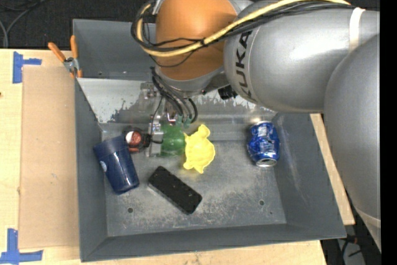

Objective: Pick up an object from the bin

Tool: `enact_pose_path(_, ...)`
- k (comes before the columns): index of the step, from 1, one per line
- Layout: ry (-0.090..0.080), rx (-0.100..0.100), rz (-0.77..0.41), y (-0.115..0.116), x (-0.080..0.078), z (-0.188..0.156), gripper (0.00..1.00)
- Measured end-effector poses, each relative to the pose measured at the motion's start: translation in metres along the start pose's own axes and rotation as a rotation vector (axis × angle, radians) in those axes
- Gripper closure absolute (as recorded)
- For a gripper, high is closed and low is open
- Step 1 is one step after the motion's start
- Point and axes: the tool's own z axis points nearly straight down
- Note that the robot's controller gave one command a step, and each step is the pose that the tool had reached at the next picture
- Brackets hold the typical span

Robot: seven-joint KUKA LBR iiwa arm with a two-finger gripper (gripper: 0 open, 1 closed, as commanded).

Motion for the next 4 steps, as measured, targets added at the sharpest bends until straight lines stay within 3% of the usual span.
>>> enact_pose_path(1,-0.008,-0.001,0.006,-0.002,-0.002,-0.005,0.00)
enact_pose_path(2,-0.019,-0.005,-0.166,-0.107,-0.006,0.153,0.00)
enact_pose_path(3,-0.023,-0.005,-0.212,-0.097,-0.002,0.069,0.00)
enact_pose_path(4,-0.020,-0.006,-0.225,-0.176,-0.007,0.133,0.00)
